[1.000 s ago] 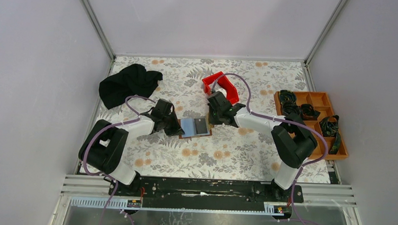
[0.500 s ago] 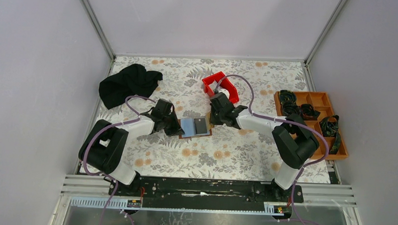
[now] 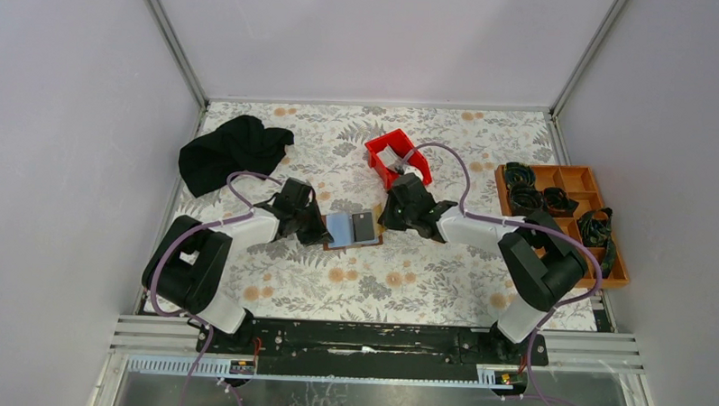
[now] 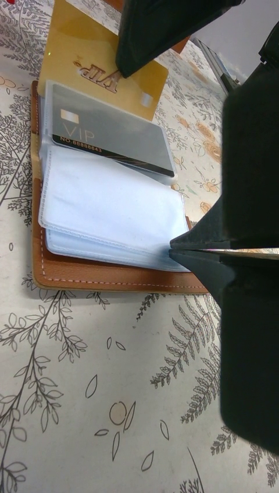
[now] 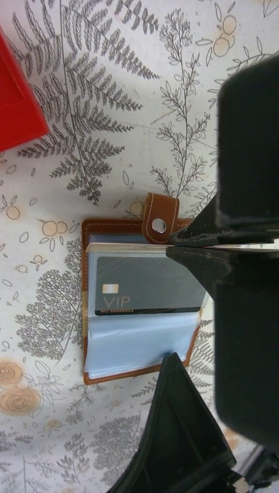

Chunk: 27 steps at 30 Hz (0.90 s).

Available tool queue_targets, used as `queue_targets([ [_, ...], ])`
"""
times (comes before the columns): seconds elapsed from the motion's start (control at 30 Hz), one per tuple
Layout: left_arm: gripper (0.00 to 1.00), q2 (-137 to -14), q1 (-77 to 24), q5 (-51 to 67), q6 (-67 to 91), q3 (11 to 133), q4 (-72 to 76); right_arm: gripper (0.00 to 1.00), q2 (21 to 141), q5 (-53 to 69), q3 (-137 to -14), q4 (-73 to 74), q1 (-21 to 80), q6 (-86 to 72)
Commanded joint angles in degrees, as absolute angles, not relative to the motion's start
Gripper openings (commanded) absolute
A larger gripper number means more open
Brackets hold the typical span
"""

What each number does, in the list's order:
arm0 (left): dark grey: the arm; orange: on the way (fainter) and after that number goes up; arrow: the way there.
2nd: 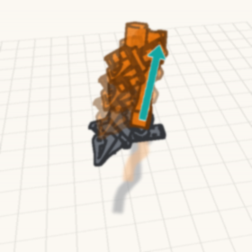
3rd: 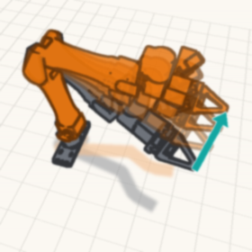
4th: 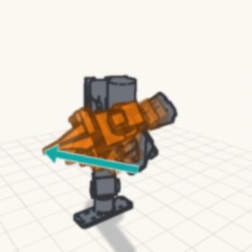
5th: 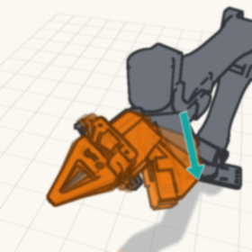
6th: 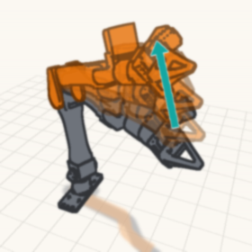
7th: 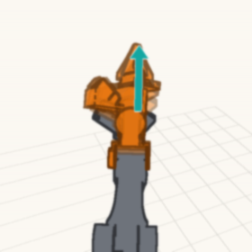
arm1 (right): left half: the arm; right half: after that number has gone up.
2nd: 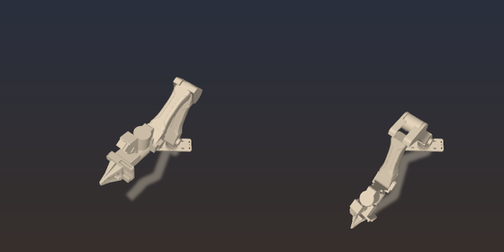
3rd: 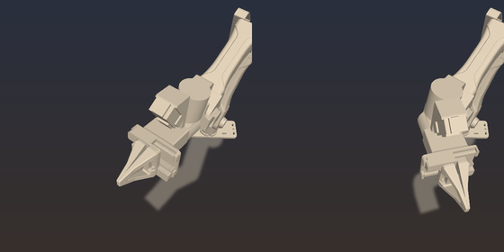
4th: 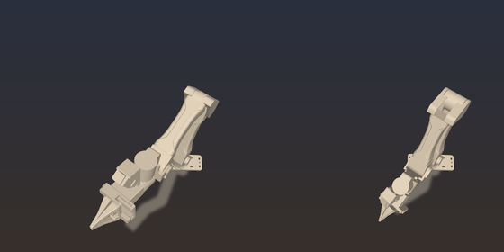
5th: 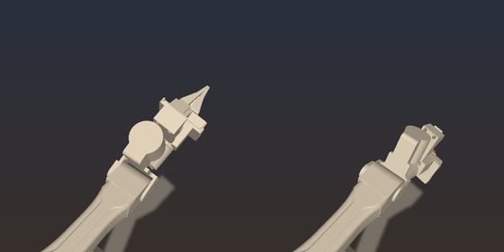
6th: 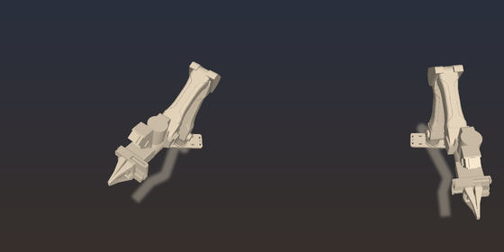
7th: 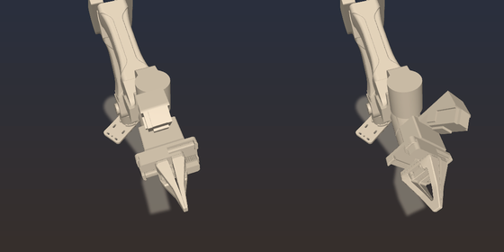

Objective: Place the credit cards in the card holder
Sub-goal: Insert the credit card into the card holder.

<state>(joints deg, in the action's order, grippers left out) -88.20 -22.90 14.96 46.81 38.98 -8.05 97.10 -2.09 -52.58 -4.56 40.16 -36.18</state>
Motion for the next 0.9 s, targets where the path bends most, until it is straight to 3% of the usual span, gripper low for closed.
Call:
queue_targets([
  [0.0, 0.00, -89.7, -23.2, 12.2, 44.8, 39.4, -12.9, 0.00, 95.5, 1.5, -50.8, -5.8, 40.1, -37.0],
  [0.87, 0.00, -90.7, -23.2, 12.1, 45.8, 40.3, -13.6, 0.00, 95.7, 5.9, -59.8, -7.0, 41.0, -35.3],
])
